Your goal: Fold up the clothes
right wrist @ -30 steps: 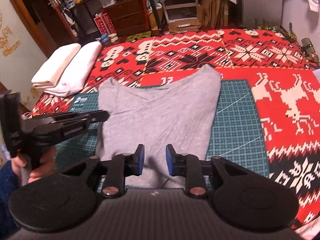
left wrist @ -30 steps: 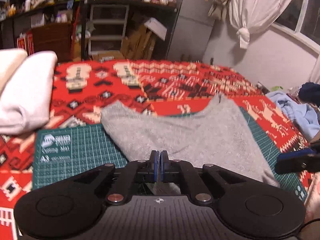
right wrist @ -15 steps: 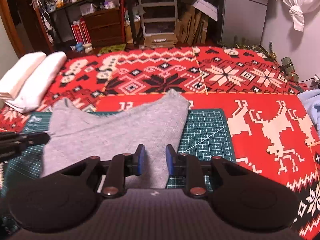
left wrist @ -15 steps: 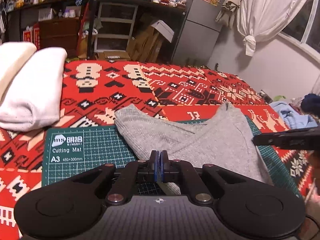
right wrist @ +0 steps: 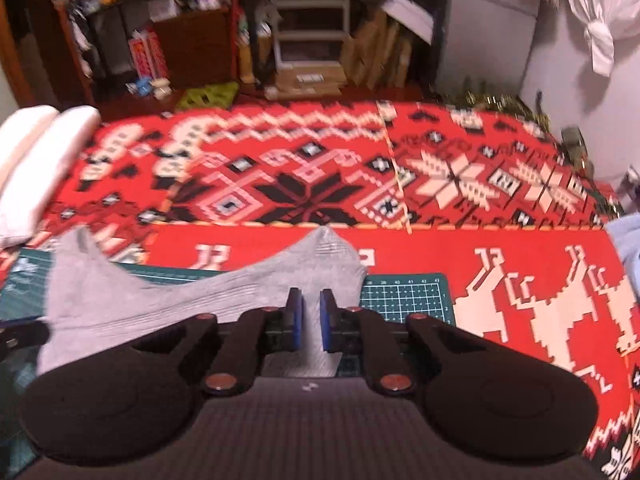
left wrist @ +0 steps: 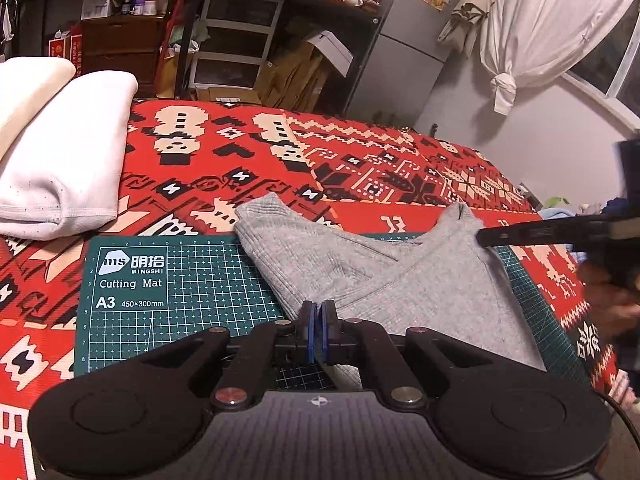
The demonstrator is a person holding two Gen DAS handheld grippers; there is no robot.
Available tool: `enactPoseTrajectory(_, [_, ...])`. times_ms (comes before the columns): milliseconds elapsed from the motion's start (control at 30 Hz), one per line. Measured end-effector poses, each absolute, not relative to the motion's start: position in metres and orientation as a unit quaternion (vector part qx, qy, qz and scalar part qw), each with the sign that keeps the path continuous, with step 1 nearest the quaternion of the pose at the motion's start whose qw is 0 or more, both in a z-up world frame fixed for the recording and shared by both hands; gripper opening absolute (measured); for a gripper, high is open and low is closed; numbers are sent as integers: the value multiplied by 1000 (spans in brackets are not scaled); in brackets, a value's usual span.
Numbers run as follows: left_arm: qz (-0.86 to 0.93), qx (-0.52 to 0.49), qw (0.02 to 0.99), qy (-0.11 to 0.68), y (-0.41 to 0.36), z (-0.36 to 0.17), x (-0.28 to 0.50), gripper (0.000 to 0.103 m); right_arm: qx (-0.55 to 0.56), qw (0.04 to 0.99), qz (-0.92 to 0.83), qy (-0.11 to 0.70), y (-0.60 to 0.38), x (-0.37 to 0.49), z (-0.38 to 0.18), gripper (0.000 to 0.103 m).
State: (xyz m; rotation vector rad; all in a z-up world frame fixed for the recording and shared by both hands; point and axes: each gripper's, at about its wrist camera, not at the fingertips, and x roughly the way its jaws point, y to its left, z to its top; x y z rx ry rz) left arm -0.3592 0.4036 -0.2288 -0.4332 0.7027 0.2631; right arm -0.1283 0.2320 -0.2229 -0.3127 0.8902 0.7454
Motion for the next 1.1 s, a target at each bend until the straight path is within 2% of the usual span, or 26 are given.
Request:
enactPoseTrajectory(167, [128,-212,907,339,403,-227,-362,10,-130,826,352,420,224,-135,-214,12])
enactPoseTrajectory(400, [120,-198,914,333,386,-207,-387,11,-133,812,390,415,180,-193,-196,14])
enactPoseTrajectory(433, [118,-188,915,337,379,-204,-391,16,-133,809,397,413,173,-202,-195,15])
enactPoseTrajectory(467, [115,-181,916,339,372,-201,-396,18,-132,806,405,411,165,-212,-195,21])
enactPoseTrajectory(533, [107,-165,918,343,354,-196,-404,23,-141,803,417,403,153,-228,-195,22])
enactPoseTrajectory(800, [68,-97,921,371,288,-194,-405,23,-168,783,439,406,115,-267,-212,21])
enactPoseTrajectory(1100, [97,-1,908,407,255,-212,-378,25,-127,779,455,412,100,-269,-214,21])
